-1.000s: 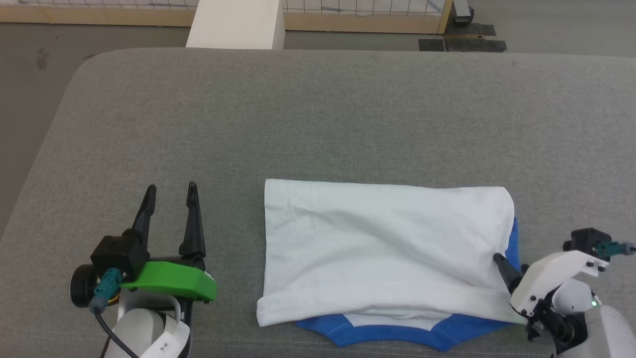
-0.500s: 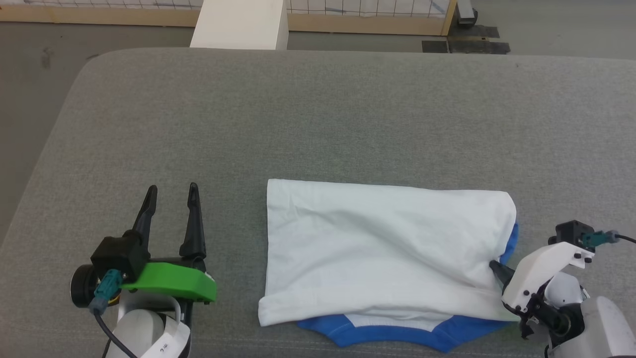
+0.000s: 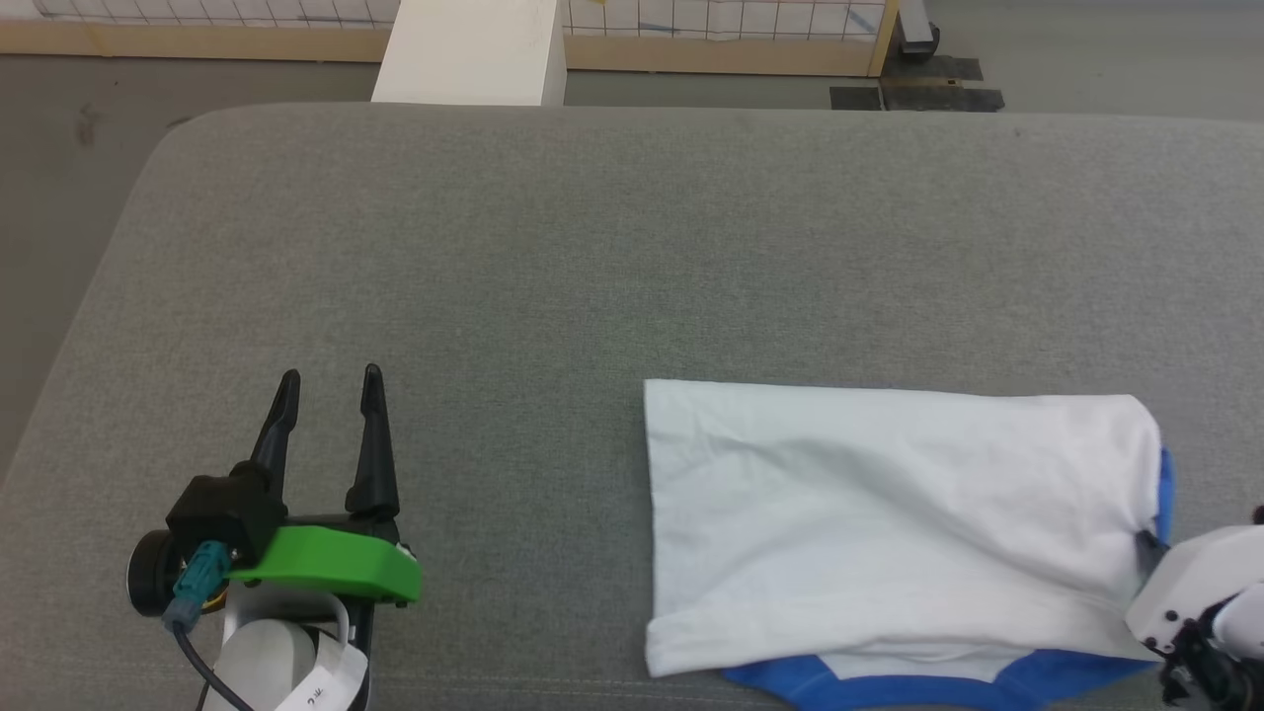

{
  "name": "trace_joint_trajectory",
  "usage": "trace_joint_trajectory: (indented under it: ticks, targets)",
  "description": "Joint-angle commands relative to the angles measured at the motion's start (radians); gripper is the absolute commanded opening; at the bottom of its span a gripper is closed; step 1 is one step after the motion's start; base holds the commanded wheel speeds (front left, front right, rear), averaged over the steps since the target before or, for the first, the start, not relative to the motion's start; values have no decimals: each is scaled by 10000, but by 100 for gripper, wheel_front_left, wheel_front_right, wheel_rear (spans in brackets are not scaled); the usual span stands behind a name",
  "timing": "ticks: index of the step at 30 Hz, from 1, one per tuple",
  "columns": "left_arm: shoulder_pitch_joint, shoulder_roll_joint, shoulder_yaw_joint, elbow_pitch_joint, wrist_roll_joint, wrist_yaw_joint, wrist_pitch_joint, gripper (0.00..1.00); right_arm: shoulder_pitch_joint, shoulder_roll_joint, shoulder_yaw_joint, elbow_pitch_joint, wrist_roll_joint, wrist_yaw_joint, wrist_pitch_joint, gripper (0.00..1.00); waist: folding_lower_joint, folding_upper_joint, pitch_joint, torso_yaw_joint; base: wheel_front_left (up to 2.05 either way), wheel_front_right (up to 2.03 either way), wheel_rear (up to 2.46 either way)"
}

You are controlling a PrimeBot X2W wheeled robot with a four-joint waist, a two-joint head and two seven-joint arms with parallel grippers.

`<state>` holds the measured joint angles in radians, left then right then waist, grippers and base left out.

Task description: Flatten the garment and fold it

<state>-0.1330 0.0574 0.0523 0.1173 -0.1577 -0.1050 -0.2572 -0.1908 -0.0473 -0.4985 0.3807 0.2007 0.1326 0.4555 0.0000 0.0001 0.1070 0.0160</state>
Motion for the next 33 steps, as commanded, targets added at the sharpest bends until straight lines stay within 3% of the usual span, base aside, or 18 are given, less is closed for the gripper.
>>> trace_joint_trajectory:
  ticks: [1,5,9,18,22,27,33]
  targets:
    - [81,-49,40,-34,70,-56,-45,100,129,-30,-169,-178,-218,-19,-57,0,0,-1,13,-1,0,0,0]
    - [113,-57,75,-24,82,-74,-45,100,252,-30,-245,-534,-293,-19,5,0,0,-1,29,-7,0,0,0]
    - [128,-62,59,18,98,-96,-45,100,524,-30,302,-1175,-3,-19,102,0,0,-1,19,49,0,0,0]
    - [177,-67,21,55,148,-141,-45,100,1855,-30,3399,-4945,876,-19,1520,0,0,-1,-64,194,0,0,0]
    - [106,-69,7,44,149,-154,-45,100,1932,-30,5062,-5880,756,-19,2035,0,0,-1,-21,264,0,0,0]
    - [-63,-70,-59,32,103,-167,-45,100,1218,-30,6841,-5411,464,-19,2168,0,0,-1,173,427,0,0,0]
    - [-277,-71,-212,19,-3,-176,-45,100,-139,-30,8268,-3388,672,-19,1788,0,0,-1,560,764,0,0,0]
